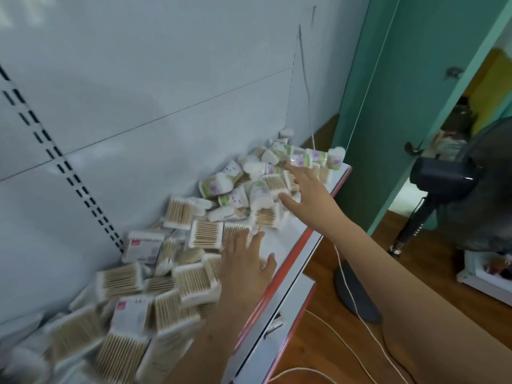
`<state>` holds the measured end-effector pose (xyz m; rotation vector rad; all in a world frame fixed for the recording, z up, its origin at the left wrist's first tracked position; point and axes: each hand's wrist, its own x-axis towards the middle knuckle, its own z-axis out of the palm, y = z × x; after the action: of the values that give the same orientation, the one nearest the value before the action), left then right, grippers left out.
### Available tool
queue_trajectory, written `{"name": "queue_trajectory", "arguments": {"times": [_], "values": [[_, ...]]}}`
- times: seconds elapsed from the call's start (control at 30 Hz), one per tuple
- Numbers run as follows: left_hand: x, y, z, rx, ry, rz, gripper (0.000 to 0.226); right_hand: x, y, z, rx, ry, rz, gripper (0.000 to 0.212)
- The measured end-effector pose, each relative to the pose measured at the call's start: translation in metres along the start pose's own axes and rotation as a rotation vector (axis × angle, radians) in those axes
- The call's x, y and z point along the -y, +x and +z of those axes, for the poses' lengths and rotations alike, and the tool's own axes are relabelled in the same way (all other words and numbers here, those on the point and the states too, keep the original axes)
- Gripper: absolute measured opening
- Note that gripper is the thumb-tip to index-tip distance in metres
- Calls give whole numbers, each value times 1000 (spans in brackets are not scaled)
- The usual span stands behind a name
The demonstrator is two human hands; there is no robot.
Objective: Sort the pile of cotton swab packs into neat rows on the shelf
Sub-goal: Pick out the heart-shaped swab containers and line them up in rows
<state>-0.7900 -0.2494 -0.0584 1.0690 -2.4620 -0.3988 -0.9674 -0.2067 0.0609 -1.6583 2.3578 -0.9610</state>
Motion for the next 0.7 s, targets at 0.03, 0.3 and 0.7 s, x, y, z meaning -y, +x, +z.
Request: {"name": "queue_trajectory", "arguments": {"times": [0.03,0.3,0.7], "values": [[2,6,7,42,73,-18,60,-10,10,5,43,1,0,68],[25,30,29,-18,223,1,51,-66,90,64,360,-45,-210,86],[-38,73,-34,-396,-1108,-595,46,-43,99,65,342,487,-543,88]]}}
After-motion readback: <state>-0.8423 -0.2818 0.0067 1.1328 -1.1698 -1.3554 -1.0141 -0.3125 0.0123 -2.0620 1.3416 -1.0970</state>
